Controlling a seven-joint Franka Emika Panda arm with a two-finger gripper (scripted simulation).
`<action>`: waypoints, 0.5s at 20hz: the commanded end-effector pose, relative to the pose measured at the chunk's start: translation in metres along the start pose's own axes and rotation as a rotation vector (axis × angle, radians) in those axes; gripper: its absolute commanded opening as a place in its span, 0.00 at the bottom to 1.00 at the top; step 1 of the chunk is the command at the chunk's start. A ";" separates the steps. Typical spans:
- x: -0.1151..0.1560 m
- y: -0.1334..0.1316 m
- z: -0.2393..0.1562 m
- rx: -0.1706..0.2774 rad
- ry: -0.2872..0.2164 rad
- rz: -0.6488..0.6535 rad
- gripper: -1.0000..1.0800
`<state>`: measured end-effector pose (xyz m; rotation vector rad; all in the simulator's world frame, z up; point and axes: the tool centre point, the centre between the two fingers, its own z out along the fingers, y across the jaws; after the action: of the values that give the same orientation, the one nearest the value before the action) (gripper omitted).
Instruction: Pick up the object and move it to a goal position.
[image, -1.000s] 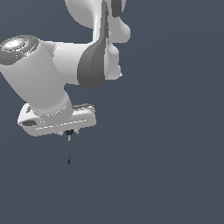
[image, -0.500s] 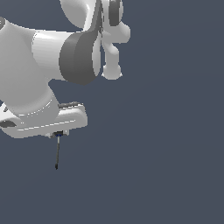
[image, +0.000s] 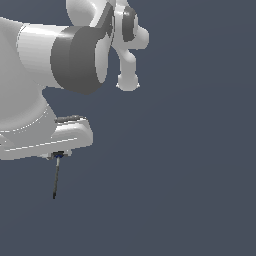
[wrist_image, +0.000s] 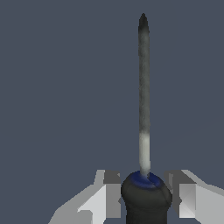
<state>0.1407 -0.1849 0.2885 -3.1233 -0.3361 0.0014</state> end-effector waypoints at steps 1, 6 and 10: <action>0.002 0.002 -0.003 0.000 0.001 0.000 0.00; 0.003 0.004 -0.006 0.000 0.001 0.000 0.00; 0.004 0.005 -0.007 0.000 0.001 0.000 0.00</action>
<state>0.1454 -0.1887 0.2941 -3.1231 -0.3363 0.0019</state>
